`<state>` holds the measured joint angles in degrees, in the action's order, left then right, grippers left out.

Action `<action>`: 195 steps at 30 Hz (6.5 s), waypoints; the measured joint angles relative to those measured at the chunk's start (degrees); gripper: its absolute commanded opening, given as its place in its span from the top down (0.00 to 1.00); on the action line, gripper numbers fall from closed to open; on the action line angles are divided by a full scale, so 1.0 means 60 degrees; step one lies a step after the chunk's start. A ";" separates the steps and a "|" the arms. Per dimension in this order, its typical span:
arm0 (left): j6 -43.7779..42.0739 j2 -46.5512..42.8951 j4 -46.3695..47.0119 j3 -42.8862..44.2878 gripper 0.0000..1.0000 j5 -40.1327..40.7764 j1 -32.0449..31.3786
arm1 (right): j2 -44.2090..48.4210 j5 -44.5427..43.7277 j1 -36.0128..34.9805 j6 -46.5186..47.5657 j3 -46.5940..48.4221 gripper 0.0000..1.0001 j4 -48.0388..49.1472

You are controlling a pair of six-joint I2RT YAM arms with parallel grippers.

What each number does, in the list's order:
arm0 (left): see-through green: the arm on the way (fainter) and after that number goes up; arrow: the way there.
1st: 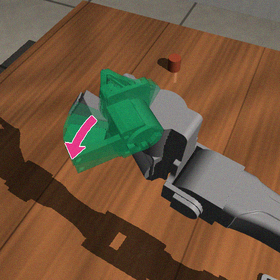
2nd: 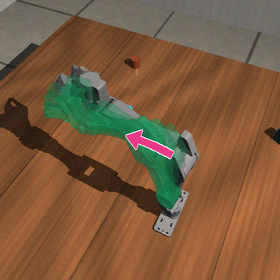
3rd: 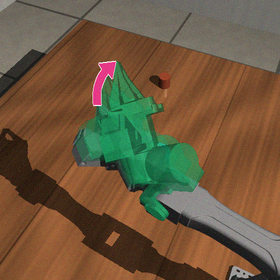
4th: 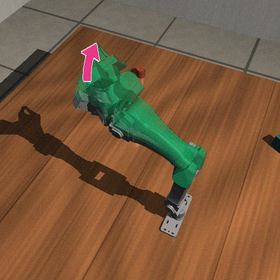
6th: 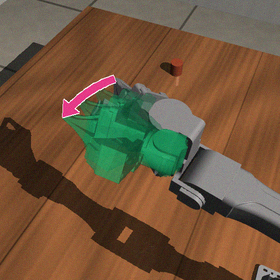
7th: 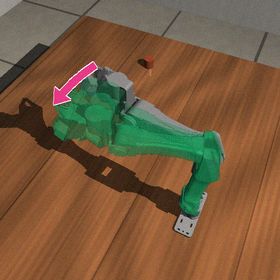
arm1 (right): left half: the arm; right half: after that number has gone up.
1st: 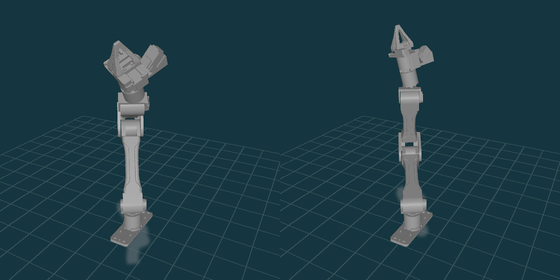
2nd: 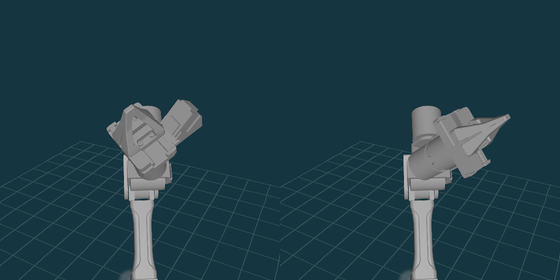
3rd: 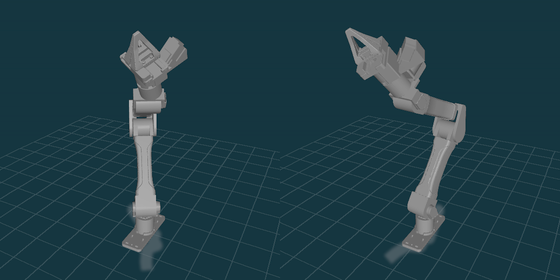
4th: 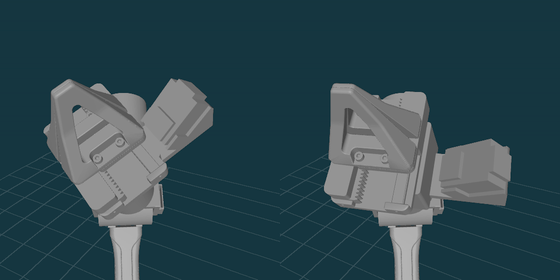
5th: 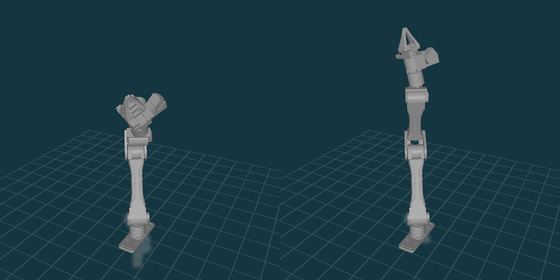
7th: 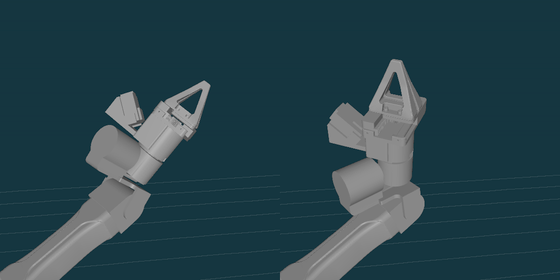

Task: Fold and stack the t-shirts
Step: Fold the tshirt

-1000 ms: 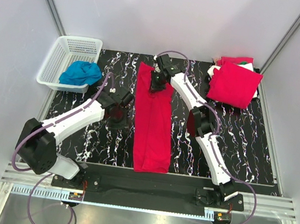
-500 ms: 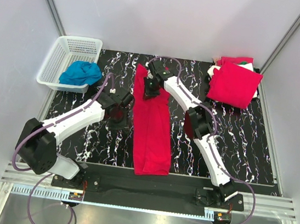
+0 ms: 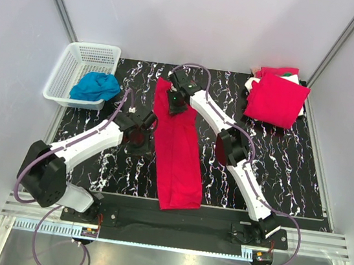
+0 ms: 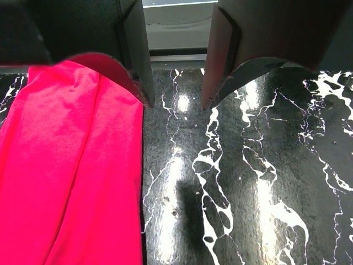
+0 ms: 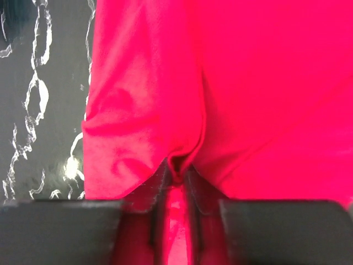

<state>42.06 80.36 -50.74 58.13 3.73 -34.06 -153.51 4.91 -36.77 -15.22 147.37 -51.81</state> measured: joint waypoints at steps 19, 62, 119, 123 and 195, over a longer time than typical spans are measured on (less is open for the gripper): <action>-0.0036 0.0149 0.0149 0.0113 0.54 0.0029 0.0004 | 0.3450 0.0091 0.0667 -0.0521 -0.1402 0.49 -0.0346; -0.0965 1.1712 0.0477 1.3828 0.53 -0.2659 0.2484 | 0.8236 0.2113 0.0197 -0.1891 -1.2211 0.50 -0.0157; 0.0106 1.2360 0.1763 1.4090 0.72 -0.3836 0.2317 | 0.7938 0.0900 -0.0933 -0.2922 -1.2142 0.71 0.0892; -0.0321 1.1143 0.1810 1.2546 0.70 -0.4233 0.2317 | 0.8539 0.0648 -0.0324 -0.2517 -1.0947 0.70 0.0860; -0.2495 0.4411 0.1293 0.1869 1.00 -0.1574 -0.1005 | -0.0623 -0.0215 0.2120 0.0608 0.0973 0.97 -0.0991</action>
<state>27.09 106.83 -42.98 69.34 -5.72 -40.10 -157.25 3.62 -24.05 -11.57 153.21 -57.76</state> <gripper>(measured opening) 0.012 0.013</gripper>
